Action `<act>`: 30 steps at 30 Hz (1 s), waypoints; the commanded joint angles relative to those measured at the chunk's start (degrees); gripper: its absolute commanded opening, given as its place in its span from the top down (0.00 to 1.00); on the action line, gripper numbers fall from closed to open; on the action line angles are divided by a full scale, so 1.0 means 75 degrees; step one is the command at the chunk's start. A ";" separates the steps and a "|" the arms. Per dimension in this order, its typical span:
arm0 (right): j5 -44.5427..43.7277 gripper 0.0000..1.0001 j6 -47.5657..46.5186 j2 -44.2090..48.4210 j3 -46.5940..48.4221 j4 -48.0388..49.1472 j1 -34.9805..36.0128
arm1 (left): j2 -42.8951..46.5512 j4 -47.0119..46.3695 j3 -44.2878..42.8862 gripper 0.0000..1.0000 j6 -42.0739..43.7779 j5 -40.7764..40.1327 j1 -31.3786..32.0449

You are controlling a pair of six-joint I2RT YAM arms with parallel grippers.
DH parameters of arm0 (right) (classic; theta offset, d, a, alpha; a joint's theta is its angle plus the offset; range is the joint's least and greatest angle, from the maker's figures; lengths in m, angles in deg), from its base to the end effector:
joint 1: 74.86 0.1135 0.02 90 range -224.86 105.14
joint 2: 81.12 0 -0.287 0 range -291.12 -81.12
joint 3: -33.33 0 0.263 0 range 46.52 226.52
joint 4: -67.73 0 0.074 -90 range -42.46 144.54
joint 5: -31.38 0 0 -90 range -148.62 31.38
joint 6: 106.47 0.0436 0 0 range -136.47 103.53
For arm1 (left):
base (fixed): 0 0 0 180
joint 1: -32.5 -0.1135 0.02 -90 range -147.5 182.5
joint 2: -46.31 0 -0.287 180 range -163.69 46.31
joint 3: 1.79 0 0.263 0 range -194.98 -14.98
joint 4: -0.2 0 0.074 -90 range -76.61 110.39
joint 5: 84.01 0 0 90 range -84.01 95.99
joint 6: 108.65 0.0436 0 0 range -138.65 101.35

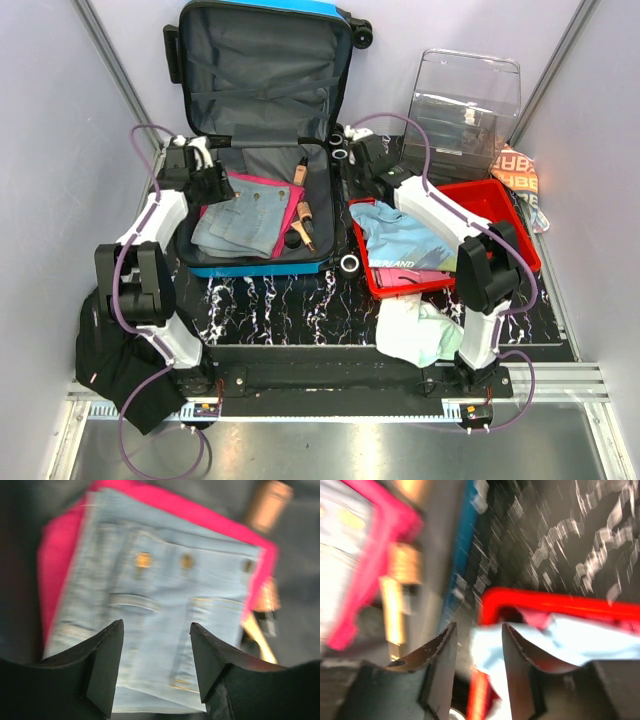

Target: Open, take out, and arrange the luggage

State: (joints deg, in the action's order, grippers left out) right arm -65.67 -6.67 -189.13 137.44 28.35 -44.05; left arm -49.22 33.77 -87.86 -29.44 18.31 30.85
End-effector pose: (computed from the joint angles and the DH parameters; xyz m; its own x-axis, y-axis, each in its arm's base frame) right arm 0.3948 0.2292 0.2882 -0.6537 -0.1931 -0.7317 -0.3251 0.9448 0.0410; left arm 0.3924 0.0020 0.2764 -0.6940 -0.2030 -0.6908 -0.0022 0.9600 -0.2799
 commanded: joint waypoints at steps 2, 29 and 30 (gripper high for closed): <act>0.0784 0.47 0.0391 -0.0608 0.1447 0.1018 0.0685 | -0.0434 -0.0432 0.0050 0.41 0.0114 -0.0353 -0.0541; 0.1247 0.47 0.1425 -0.5556 0.6182 0.0107 0.1658 | -0.1923 -0.0573 -0.0114 0.63 0.0172 0.1333 -0.0975; 0.1198 0.48 0.1215 -0.5568 0.6299 0.0048 0.1704 | -0.1947 -0.0573 -0.0103 0.66 0.0184 0.1369 -0.0975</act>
State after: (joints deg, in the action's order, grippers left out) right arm -52.80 7.25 -229.98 179.88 30.66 -34.46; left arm -62.22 30.32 -88.10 -27.69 22.96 23.28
